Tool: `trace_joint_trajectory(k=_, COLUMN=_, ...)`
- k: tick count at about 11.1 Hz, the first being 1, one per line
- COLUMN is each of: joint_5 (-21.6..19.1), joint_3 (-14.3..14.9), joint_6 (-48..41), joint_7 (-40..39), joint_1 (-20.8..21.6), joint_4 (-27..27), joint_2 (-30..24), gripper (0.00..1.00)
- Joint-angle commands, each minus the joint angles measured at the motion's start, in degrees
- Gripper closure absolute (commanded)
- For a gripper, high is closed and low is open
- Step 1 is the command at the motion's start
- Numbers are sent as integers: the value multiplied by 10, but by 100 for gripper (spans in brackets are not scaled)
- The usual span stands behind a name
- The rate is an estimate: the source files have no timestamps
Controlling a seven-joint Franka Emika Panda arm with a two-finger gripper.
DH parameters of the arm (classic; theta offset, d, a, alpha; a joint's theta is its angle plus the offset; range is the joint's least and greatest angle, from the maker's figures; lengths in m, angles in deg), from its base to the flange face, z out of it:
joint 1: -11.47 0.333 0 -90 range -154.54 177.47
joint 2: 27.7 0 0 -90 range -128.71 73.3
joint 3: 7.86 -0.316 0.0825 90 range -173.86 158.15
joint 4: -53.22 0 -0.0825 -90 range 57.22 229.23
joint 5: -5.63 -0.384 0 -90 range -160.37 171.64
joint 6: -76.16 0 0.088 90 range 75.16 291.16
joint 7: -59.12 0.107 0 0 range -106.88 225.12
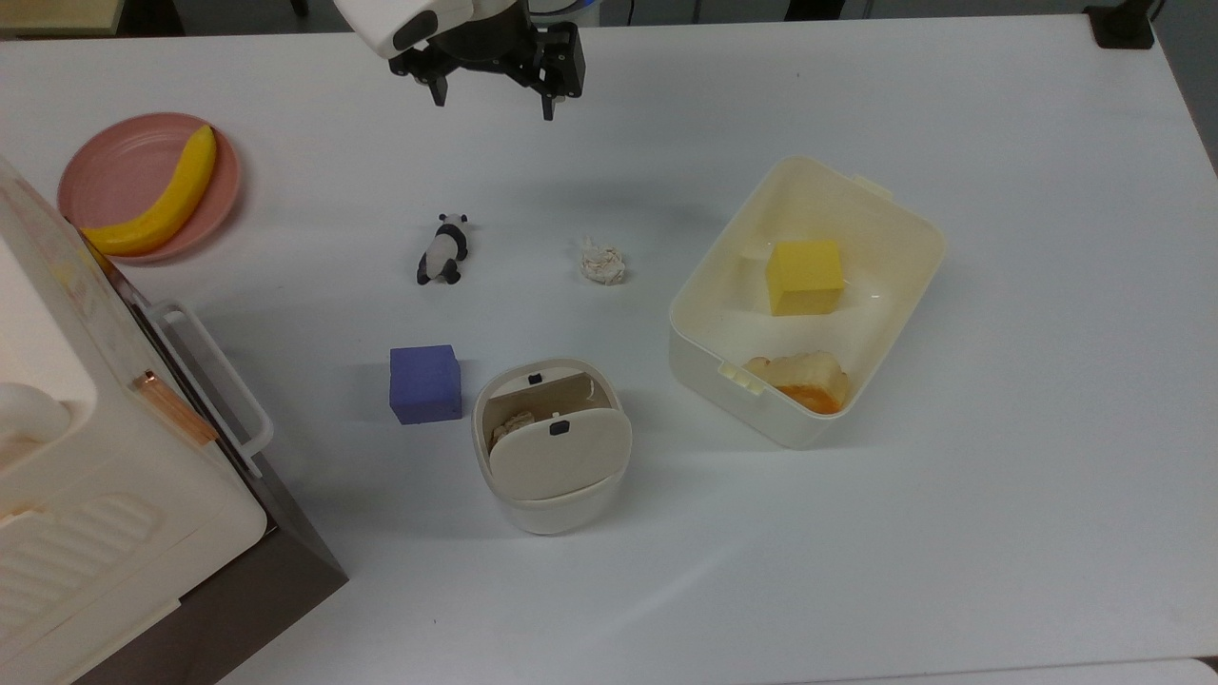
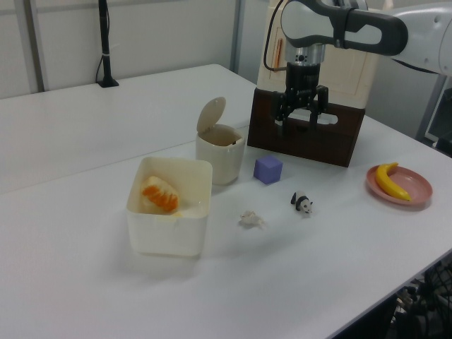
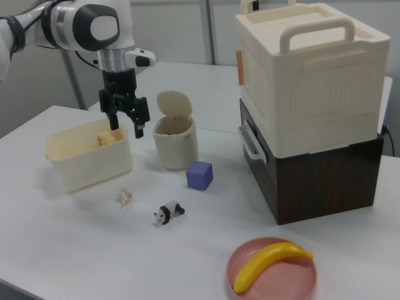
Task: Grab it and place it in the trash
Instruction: 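Move the open gripper toward the crumpled white paper scrap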
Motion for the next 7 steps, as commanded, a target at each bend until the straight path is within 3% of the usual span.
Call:
trace_joint_trajectory(k=1, joint_5=0, joint_3=2, joint_6=6, joint_7=-12, joint_1=1, joint_4=16, joint_2=-10, gripper=0)
trace_joint_trajectory(k=7, joint_5=0, joint_3=2, joint_6=24, joint_7=-13, joint_1=0, joint_4=18, joint_2=-6, gripper=0)
